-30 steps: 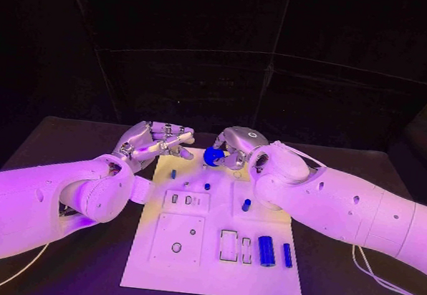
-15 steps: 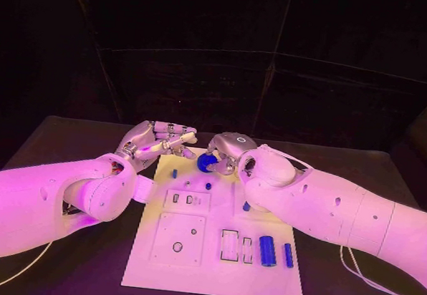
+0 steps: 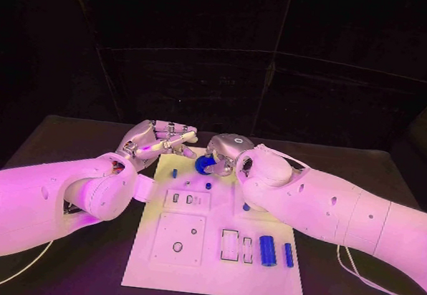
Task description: Assemble the parts on the task board
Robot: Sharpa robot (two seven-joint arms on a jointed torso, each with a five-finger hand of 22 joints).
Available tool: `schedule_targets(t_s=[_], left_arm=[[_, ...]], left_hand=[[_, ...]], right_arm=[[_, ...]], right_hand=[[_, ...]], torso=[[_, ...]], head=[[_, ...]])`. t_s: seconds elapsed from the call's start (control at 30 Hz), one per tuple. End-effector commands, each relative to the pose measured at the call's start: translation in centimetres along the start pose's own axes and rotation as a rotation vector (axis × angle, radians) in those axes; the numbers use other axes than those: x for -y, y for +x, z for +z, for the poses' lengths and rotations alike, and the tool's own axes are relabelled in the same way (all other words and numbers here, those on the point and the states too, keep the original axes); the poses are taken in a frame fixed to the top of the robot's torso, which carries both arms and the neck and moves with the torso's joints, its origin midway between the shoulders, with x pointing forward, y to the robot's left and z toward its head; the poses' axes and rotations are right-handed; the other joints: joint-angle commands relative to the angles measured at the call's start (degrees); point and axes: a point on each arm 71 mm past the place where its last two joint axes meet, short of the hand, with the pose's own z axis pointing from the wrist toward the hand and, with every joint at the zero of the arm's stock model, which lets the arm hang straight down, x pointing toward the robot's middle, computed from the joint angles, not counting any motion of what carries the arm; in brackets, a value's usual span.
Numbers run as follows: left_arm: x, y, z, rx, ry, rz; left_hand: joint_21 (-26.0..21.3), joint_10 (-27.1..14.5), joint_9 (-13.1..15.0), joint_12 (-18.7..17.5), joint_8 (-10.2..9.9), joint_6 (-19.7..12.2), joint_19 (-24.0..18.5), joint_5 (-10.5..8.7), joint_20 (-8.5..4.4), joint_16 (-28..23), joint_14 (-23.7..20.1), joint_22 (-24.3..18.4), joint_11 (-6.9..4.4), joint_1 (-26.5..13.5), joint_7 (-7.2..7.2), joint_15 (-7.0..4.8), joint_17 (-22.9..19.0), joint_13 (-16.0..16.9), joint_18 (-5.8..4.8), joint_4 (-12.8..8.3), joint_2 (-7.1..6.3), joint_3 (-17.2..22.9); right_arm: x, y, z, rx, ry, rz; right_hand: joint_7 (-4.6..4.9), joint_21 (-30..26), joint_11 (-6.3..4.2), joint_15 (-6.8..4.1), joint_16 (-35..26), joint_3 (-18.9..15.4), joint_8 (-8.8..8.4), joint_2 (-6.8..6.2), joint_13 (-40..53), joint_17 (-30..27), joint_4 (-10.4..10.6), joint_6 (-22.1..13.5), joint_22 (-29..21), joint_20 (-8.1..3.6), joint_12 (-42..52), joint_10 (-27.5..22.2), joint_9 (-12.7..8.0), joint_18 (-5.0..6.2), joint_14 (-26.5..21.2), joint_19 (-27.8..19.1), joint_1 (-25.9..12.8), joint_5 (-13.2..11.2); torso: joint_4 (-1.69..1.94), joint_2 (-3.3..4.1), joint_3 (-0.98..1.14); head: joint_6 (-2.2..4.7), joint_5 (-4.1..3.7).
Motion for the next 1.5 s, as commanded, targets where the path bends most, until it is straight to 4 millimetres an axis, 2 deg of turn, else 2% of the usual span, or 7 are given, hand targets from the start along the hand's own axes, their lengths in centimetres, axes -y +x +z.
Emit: schedule_targets(t_s=[0.03,0.27,0.4,0.57,1.1,1.27,1.5], left_arm=[[0.2,0.1,0.1,-0.007,0.010,-0.004],[0.2,0.1,0.0,-0.007,0.009,-0.004],[0.1,0.0,0.0,-0.005,0.008,-0.003],[0.1,-0.1,0.1,-0.002,0.006,-0.001],[0.2,-0.5,-0.1,0.008,0.005,0.004],[0.3,-1.0,-0.3,0.017,0.006,0.008],[0.3,-1.4,-0.4,0.025,0.007,0.013]], left_hand=[[0.2,0.2,0.0,-0.3,-0.4,0.3,0.0,-0.27,-0.03,-0.4,-0.1,0.1,0.20,0.6,0.21,0.07,0.1,0.0,0.70,-0.1,0.15,0.4],[0.2,0.2,0.0,-0.3,-0.4,0.3,0.0,-0.27,-0.03,-0.4,-0.1,0.1,0.20,0.6,0.21,0.07,0.1,0.0,0.70,-0.1,0.15,0.4],[0.2,0.2,0.0,-0.4,-0.4,0.2,0.0,-0.28,-0.03,-0.4,-0.1,0.1,0.24,0.6,0.28,0.08,0.2,0.0,0.69,-0.1,0.12,0.4],[0.2,0.1,-0.1,-0.5,-0.6,0.1,0.0,-0.29,-0.02,-0.4,-0.1,0.1,0.30,0.5,0.37,0.11,0.3,0.0,0.68,0.0,0.10,0.5],[0.2,0.1,-0.1,-0.6,-0.7,-0.1,0.0,-0.30,0.00,-0.5,-0.1,0.1,0.37,0.4,0.46,0.15,0.4,0.0,0.67,-0.1,0.08,0.5],[0.2,0.1,-0.1,-0.6,-0.8,-0.1,0.0,-0.30,0.00,-0.5,-0.1,0.1,0.38,0.4,0.48,0.16,0.5,0.0,0.66,-0.1,0.09,0.5],[0.2,0.1,-0.1,-0.6,-0.8,-0.1,0.0,-0.29,0.00,-0.5,-0.1,0.1,0.38,0.4,0.47,0.16,0.5,0.0,0.67,-0.1,0.10,0.6]], right_arm=[[0.0,0.1,0.0,-0.014,0.007,-0.010],[0.4,0.4,0.1,-0.043,0.038,-0.005],[0.5,0.6,0.1,-0.066,0.047,-0.003],[0.6,0.7,0.1,-0.087,0.051,-0.003],[3.0,-1.3,-2.3,0.146,-0.012,0.144],[6.2,-2.1,-5.0,0.147,-0.048,0.269],[11.4,-2.6,-8.3,0.108,0.002,0.398]], right_hand=[[0.41,0.2,0.70,0.69,0.3,-0.2,-1.03,-0.73,10.1,11.3,0.6,-1.8,0.3,0.56,-0.6,2.5,0.5,-1.00,5.2,0.0,-0.7,-0.4],[1.60,0.2,1.91,1.80,0.4,-3.2,-4.95,-1.13,8.7,11.6,5.0,-8.3,0.3,1.68,-2.0,1.4,0.5,-0.97,5.2,-0.1,-5.8,-1.1],[1.78,0.3,2.10,2.03,0.6,-5.7,-5.13,0.09,8.6,12.0,10.5,-7.9,0.5,1.94,-2.1,1.3,0.7,-0.99,5.3,0.0,-11.0,3.7],[1.78,0.4,2.14,2.08,0.6,-7.9,-4.93,0.55,8.6,12.2,13.2,-6.0,0.6,2.02,-2.2,1.2,0.9,-1.01,5.4,0.0,-12.1,7.7],[1.44,0.5,1.82,1.80,0.6,-9.4,-4.86,1.10,9.3,12.2,12.4,-4.4,0.9,1.79,-1.6,1.7,0.9,-1.06,5.3,0.1,-6.6,9.8],[1.27,0.2,1.61,1.67,0.3,-8.5,-4.68,1.48,8.7,11.5,9.3,-3.5,0.2,1.66,-2.2,1.2,0.9,-0.92,5.2,-0.3,-1.1,6.1],[0.99,0.0,1.34,1.40,0.3,-8.0,-4.54,0.42,8.4,11.4,6.4,-2.6,-0.1,1.47,-2.6,1.0,1.0,-0.86,5.2,-0.6,2.7,5.2]], torso=[[0.02,0.01,-0.01],[0.04,0.03,-0.01],[0.00,0.00,-0.01],[0.01,0.00,-0.01],[-0.17,-0.12,0.01],[-0.61,-0.40,-0.01],[-1.26,-0.68,0.18]], head=[[-0.02,0.01],[0.01,0.02],[-0.05,0.05],[-0.10,0.00],[0.16,0.15],[0.36,0.35],[0.53,0.24]])
